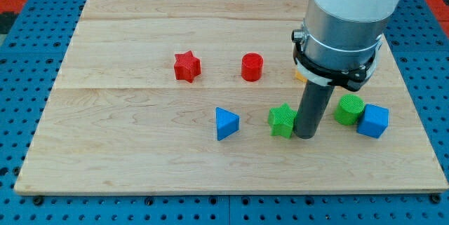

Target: Keep green blocks and blue blocks in a horizontal line

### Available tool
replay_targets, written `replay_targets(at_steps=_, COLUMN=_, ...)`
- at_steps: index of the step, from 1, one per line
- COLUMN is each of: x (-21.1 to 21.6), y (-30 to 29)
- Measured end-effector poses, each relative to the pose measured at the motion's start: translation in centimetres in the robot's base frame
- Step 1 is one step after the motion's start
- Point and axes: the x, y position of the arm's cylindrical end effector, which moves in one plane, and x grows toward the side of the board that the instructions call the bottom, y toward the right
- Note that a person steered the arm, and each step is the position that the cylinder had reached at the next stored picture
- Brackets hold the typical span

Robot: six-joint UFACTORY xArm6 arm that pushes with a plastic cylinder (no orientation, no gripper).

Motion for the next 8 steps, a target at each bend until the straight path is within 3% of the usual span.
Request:
replay_targets(at_steps=2, x=-7.2, y=-0.6)
replay_targets(at_steps=3, x=-9.2, y=6.2)
replay_targets(at_steps=4, x=-9.2, y=12.1)
replay_targets(at_steps=6, x=-8.3, y=16.7)
replay_targets(at_steps=7, x=-4.9, y=13.6)
replay_targets(at_steps=8, x=-4.7, y=8.1)
